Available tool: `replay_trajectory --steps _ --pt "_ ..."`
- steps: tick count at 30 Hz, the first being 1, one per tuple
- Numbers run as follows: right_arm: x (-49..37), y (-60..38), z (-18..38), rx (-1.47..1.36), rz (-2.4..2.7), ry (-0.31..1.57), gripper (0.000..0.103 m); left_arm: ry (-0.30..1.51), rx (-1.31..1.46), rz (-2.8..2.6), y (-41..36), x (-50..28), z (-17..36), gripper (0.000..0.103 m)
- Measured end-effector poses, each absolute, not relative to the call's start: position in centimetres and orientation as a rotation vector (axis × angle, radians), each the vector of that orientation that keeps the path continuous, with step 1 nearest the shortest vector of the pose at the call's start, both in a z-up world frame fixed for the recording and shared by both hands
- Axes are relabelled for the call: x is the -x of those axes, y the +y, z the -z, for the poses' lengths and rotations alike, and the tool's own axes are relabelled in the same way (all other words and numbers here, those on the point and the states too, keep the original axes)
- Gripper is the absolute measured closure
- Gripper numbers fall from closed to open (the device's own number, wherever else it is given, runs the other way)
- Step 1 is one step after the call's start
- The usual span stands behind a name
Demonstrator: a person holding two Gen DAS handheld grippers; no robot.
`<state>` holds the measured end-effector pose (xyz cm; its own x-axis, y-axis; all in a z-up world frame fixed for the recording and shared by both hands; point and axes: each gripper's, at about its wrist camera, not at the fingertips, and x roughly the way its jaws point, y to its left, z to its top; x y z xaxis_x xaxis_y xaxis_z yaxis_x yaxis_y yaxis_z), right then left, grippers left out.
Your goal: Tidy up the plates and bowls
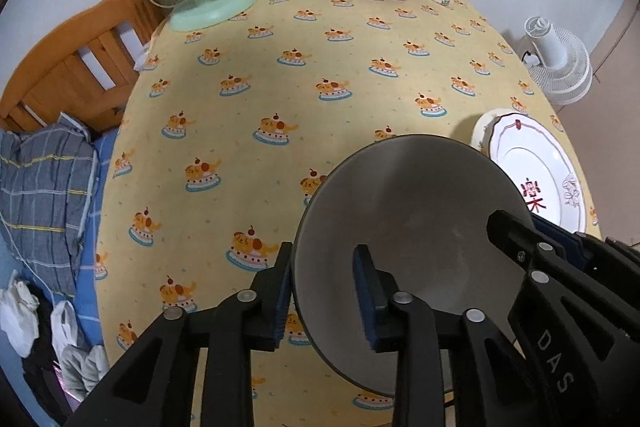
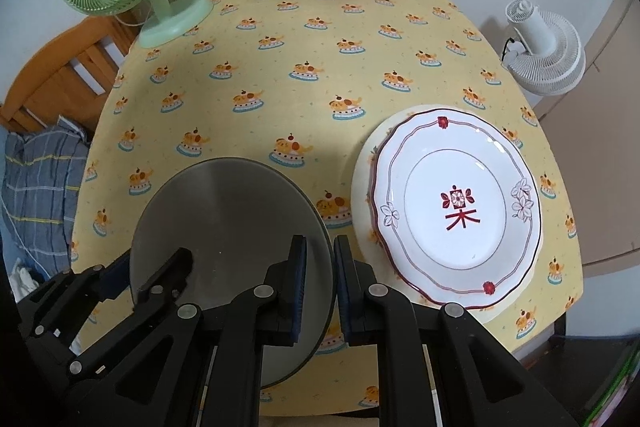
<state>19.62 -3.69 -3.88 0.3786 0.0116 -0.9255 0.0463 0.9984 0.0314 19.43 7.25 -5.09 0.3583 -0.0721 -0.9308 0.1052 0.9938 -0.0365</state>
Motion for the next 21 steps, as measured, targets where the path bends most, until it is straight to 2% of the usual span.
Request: replay_trajectory --steps 2,4,5,6,8,9,14,21 --pt "-19.5 -3.8 3.8 -0.073 0.015 1.190 0.086 1.205 -0.021 0.130 7.3 -19.4 5.0 0.065" --pt "-19.4 -3.9 3.7 -0.085 0.011 1.202 0.085 1.225 -0.012 0.153 7.2 -19.3 5.0 0.054" --pt "-19.3 -4.0 3.6 -0.082 0.009 1.209 0.077 1.237 -0.013 0.159 7.2 -19.2 5.0 0.044" --pt "-19.2 -4.0 3.5 -0.080 0.006 1.212 0.070 1.239 -0.013 0.158 7.2 -19.1 5.0 0.040" --pt "-18.9 -4.3 3.2 -0.079 -0.001 1.206 0.042 1.234 -0.007 0.159 7.2 -19.0 4.8 0.039" --pt "-18.7 -4.5 3.0 -0.079 -0.003 1.192 0.039 1.235 -0.001 0.159 7.3 -19.0 4.8 0.035" --pt "-19.0 -6.0 3.3 -0.108 0.001 1.206 0.038 1.243 0.018 0.148 7.1 -19.1 5.2 0.029" --pt "-20.4 -7.8 5.3 -0.206 -0.076 1.278 0.038 1.256 0.037 0.087 6.6 -19.0 5.9 0.028"
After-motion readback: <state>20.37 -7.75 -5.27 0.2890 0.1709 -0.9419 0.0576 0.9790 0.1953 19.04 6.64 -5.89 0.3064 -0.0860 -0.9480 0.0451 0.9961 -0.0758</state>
